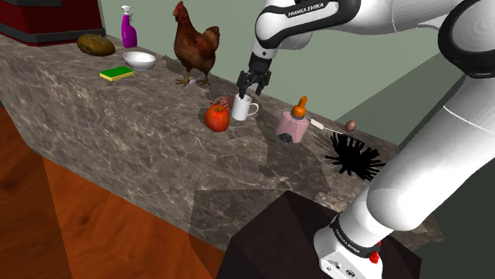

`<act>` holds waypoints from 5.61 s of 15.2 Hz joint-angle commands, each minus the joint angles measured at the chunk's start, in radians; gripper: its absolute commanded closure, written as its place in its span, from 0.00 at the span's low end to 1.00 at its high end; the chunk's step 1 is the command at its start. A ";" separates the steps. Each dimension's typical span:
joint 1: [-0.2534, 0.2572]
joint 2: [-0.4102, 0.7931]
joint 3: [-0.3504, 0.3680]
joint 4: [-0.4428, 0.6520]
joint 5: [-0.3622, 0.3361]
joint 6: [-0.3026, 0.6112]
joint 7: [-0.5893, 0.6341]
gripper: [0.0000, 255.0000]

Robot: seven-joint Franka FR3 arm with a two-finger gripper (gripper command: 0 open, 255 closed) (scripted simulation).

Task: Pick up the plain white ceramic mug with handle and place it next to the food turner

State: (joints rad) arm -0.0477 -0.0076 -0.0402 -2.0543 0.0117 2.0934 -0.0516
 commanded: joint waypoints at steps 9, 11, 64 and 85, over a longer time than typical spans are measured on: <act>-0.022 0.299 -0.016 0.252 -0.002 0.070 -0.019 0.00; -0.022 0.312 -0.016 0.242 -0.001 0.092 -0.019 0.00; -0.022 0.240 -0.018 0.529 -0.006 -0.266 -0.018 1.00; -0.184 -0.254 -0.183 -0.038 -0.057 -0.189 -0.327 1.00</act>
State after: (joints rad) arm -0.2217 -0.2428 -0.2097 -2.0720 -0.0400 1.9029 -0.3567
